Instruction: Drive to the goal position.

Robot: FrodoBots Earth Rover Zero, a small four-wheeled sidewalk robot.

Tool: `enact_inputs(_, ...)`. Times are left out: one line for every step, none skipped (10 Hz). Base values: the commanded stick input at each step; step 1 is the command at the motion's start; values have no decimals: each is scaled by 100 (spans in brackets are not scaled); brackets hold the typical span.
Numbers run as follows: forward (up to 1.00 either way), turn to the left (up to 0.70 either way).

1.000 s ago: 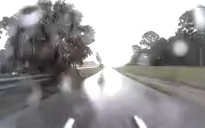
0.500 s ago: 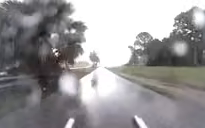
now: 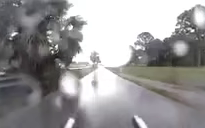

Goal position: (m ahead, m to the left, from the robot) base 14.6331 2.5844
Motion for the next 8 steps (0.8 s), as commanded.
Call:
enact_inputs(100, 0)
enact_inputs(100, 0)
enact_inputs(100, 0)
enact_inputs(100, 0)
enact_inputs(100, 0)
enact_inputs(100, 0)
enact_inputs(100, 0)
enact_inputs(100, 0)
